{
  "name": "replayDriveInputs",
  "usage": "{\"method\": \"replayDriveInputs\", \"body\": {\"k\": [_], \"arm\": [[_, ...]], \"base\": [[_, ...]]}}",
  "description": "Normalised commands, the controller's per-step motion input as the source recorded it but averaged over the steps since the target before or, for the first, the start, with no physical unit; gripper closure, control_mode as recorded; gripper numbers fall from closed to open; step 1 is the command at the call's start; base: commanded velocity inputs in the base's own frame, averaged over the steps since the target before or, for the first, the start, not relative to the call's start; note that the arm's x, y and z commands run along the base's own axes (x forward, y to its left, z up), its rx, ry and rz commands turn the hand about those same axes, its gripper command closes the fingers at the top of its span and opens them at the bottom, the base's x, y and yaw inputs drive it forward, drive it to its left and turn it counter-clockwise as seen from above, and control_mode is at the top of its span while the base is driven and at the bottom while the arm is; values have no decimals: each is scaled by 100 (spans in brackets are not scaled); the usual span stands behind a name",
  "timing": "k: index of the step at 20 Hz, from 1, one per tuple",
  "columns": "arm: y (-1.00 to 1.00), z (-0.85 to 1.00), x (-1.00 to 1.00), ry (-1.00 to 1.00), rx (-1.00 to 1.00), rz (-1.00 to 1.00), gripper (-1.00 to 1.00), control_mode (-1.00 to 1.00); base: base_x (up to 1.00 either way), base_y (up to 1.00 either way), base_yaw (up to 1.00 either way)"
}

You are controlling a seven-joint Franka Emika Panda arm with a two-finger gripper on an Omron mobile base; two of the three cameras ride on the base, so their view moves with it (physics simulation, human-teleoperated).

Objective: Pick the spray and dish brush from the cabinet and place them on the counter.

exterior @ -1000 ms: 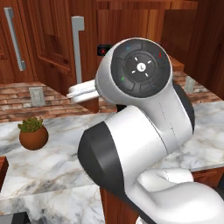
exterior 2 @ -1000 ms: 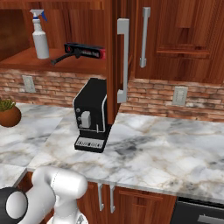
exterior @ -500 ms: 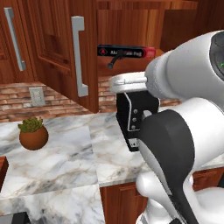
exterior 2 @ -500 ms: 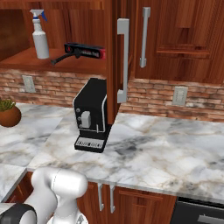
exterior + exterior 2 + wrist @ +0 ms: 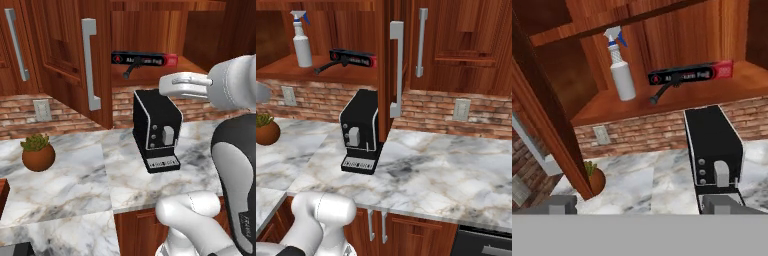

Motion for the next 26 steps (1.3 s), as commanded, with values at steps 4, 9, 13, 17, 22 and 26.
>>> {"method": "replayDriveInputs", "body": {"k": [4, 9, 13, 17, 22, 26], "arm": [[-15, 4, 22, 11, 13, 9, -100, -100], [-21, 15, 20, 8, 17, 10, -100, -100], [-1, 0, 24, 9, 18, 8, -100, -100], [0, 0, 17, 6, 17, 7, -100, -100], [0, 0, 11, 6, 20, 8, -100, -100], [0, -11, 7, 8, 21, 9, -100, -100]], "base": [[0, 0, 0], [0, 0, 0], [0, 0, 0], [0, 0, 0], [0, 0, 0], [0, 0, 0]]}}
